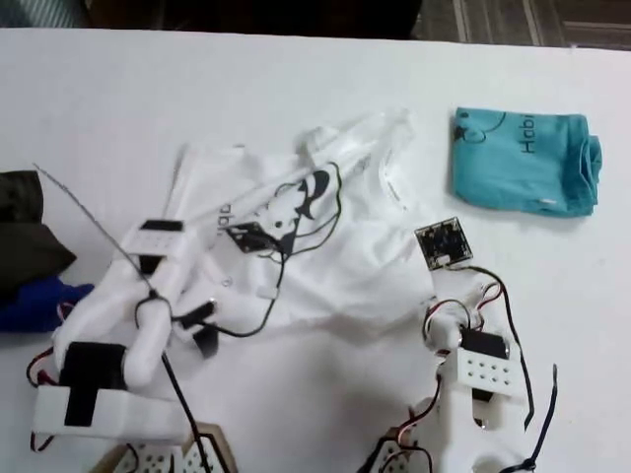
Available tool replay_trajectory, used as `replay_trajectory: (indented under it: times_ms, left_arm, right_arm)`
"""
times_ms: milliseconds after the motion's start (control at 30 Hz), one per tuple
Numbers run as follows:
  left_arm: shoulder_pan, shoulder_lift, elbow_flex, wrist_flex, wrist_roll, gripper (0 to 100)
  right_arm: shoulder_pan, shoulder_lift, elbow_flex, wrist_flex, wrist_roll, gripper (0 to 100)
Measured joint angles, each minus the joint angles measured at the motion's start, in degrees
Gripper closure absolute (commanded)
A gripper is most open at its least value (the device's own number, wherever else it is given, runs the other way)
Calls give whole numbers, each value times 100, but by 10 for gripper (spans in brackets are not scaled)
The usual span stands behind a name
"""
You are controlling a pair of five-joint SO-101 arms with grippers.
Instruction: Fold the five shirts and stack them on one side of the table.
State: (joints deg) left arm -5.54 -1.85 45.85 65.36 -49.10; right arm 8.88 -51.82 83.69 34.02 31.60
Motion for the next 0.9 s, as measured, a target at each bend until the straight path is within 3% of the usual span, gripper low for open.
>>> replay_trajectory:
  times_ms: [233, 400, 800, 900]
  left_arm:
    - [-53, 0, 9, -35, 53, 783]
    - [-79, 0, 9, -35, -352, 820]
    - [-668, 0, 0, -62, -800, 790]
    - [-668, 0, 0, -62, -897, 928]
  right_arm:
    - [0, 0, 0, 0, 0, 979]
    - [0, 0, 0, 0, 0, 979]
    - [0, 0, 0, 0, 0, 979]
    - [0, 0, 0, 0, 0, 979]
